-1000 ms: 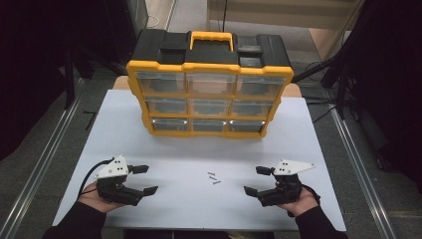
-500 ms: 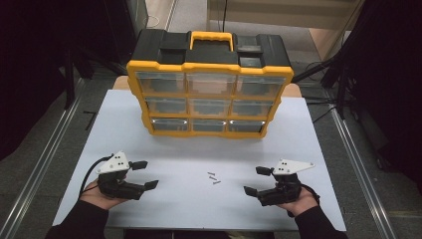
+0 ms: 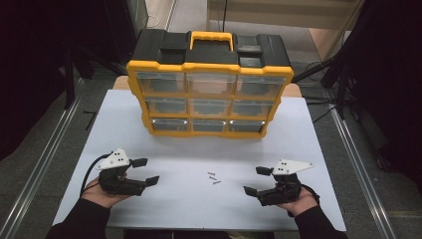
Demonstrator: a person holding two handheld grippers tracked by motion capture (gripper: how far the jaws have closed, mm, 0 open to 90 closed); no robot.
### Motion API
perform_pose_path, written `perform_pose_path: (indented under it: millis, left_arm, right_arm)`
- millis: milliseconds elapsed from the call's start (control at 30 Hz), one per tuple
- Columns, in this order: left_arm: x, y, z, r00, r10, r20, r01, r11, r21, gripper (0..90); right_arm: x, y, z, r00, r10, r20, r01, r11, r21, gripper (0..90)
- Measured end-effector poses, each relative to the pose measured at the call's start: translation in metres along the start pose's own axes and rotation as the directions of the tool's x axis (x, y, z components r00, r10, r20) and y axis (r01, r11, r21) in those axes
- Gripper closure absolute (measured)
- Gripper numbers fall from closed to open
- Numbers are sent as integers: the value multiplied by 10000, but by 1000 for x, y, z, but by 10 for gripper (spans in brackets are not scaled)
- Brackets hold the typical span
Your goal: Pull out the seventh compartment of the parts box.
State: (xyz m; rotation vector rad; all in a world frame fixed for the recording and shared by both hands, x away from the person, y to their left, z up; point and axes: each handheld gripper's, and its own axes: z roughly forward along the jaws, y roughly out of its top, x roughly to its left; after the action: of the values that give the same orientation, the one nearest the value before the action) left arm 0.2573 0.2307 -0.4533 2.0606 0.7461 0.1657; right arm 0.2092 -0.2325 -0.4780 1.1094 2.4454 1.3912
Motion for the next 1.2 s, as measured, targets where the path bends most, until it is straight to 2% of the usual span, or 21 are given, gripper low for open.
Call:
perform_pose_path:
  millis: [167, 467, 600, 667, 733, 833, 1200]
  left_arm:
    - [0, 1, 2, 9997, 184, -152, -184, 9998, -29, 228]
    - [4, 4, 6, 9999, 75, -107, -76, 9999, -107, 229]
    - [7, 6, 7, 9996, 139, -255, -143, 9998, -128, 228]
    - [9, 8, 7, 9998, 18, -194, -23, 9997, -258, 228]
    - [12, 9, 8, 9998, 21, -205, -26, 9997, -238, 228]
    - [17, 11, 10, 9997, -201, -113, 199, 9997, -153, 229]
    - [24, 15, 19, 9998, -167, -52, 167, 9998, 70, 229]
  right_arm:
    - [0, 0, 0, 10000, -7, 23, 7, 10000, 15, 173]
    - [0, 1, 1, 10000, -57, 6, 57, 10000, 32, 174]
    - [0, 1, 1, 10000, -38, -19, 39, 10000, 40, 174]
    - [0, 1, 1, 10000, -43, -29, 43, 10000, 42, 174]
    - [0, 1, 1, 10000, -51, -12, 52, 10000, 56, 174]
    - [0, 1, 2, 10000, -14, -27, 14, 10000, 82, 174]
    - [-1, 1, 2, 10000, 47, -58, -47, 10000, 78, 174]
